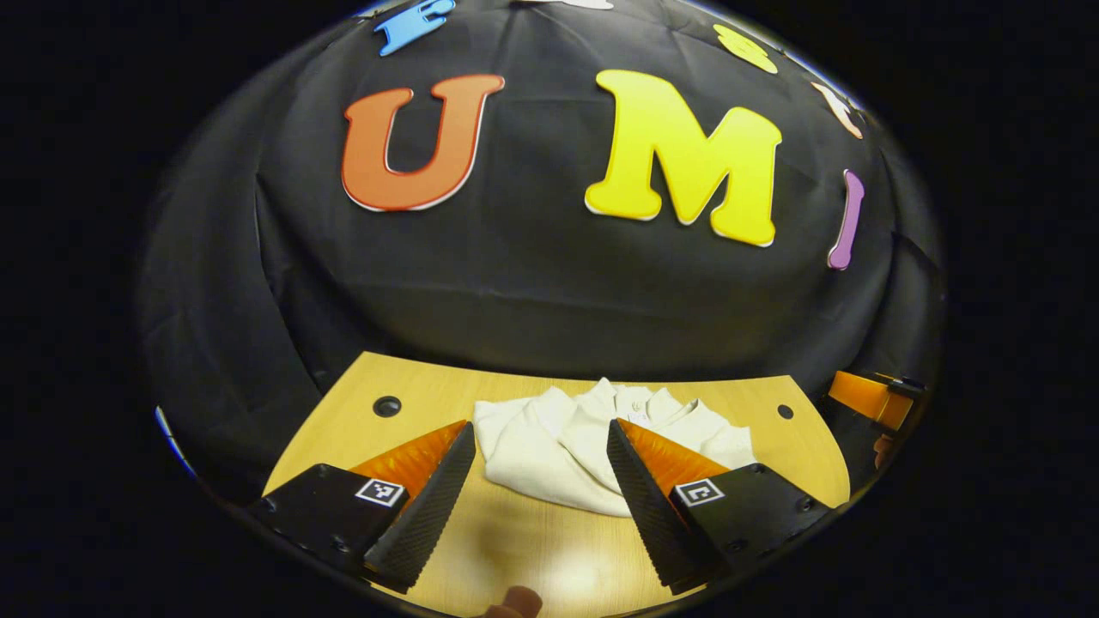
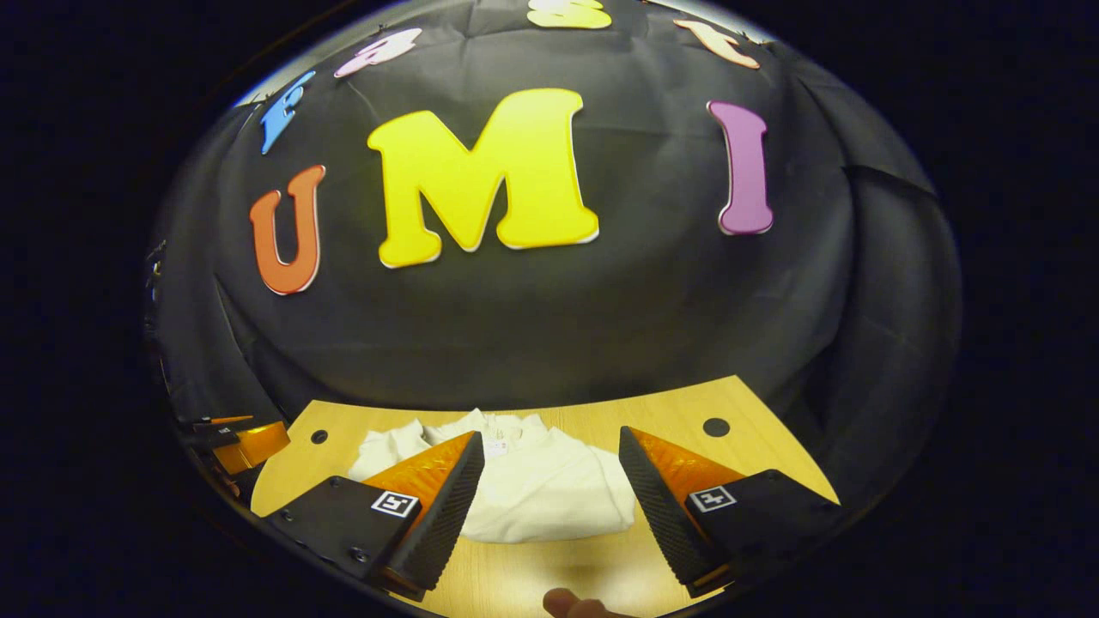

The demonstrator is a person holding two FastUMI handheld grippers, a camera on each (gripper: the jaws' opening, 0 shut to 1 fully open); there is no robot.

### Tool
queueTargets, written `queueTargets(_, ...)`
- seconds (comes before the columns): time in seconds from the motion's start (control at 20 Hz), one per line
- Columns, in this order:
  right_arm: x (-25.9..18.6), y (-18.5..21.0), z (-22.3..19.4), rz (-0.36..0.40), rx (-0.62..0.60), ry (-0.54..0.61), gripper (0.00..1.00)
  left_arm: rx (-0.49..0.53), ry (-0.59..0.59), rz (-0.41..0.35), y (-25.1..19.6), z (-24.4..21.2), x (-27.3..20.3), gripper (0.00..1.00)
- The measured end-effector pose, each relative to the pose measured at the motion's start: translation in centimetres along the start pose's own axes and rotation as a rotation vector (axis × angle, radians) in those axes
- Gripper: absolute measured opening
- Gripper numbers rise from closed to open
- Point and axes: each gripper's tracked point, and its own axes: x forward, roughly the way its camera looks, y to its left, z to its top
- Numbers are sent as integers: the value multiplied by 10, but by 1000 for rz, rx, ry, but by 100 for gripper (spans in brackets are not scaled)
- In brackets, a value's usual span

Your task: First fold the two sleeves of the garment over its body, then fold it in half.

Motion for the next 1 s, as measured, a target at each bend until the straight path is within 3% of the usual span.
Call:
queueTargets(0.3, -116, -21, 32, -32, -4, -131, 98, 66, -135, -1, 0, 1, 2, 97)
queueTargets(0.45, -151, -25, 49, -41, -43, -202, 98, 100, -159, -7, -3, 2, 4, 97)
queueTargets(0.7, -167, -19, 45, -29, -73, -189, 97, 80, -178, 0, -2, 9, -4, 97)
queueTargets(1.0, -160, 8, 18, 80, -79, -172, 97, 65, -210, 37, -3, 15, -5, 97)
